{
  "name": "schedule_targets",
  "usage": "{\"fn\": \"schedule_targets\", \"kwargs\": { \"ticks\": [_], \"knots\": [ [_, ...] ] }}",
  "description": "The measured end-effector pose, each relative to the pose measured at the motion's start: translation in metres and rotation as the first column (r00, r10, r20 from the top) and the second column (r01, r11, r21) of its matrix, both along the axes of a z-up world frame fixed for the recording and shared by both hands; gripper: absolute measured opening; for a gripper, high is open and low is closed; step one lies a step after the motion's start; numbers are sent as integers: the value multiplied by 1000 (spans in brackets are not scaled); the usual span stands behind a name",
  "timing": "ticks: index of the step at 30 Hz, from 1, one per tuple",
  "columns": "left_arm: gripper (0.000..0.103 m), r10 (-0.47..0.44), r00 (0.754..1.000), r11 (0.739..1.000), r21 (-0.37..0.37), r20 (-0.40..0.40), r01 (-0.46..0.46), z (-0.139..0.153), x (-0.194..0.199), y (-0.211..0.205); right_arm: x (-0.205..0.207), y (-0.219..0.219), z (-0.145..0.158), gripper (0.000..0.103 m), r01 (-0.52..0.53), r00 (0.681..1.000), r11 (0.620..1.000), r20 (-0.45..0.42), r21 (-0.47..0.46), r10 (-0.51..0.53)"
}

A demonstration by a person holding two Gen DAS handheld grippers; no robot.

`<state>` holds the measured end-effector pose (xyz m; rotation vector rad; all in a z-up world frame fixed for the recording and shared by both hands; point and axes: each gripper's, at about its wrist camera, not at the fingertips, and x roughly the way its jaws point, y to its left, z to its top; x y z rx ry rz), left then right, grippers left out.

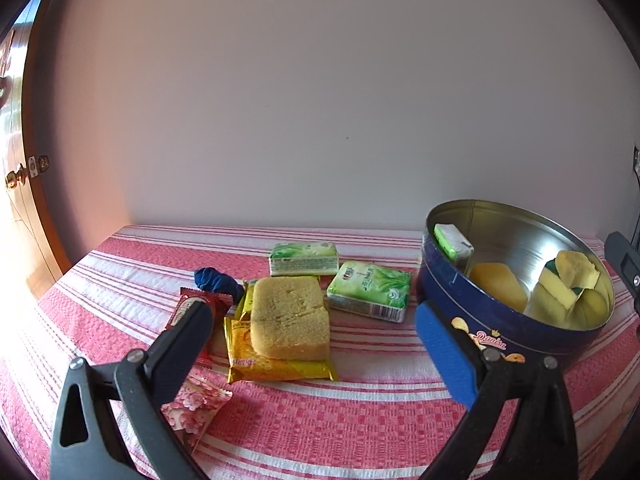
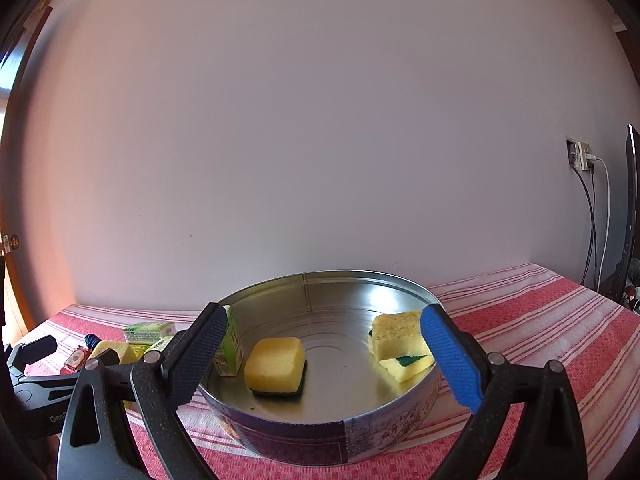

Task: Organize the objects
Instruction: 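Withdraw both tools from the tin toward the table items, then grasp the pink-flowered snack packet with the left gripper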

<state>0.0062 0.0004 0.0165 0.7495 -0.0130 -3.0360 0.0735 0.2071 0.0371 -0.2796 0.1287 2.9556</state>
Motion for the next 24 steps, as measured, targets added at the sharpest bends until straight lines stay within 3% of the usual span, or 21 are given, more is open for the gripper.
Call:
{"fn": "schedule_targets", "kwargs": {
  "ticks": [13,24],
  "knots": [
    [102,1,999,1000,-5,37,-1,-2,8,-34,10,-51,-2,99,-110,992,994,61,11,109],
    [102,-17,991,999,50,135,10,-13,28,-105,-3,-94,-10,99,-201,968,973,129,-109,215]
  ]
}}
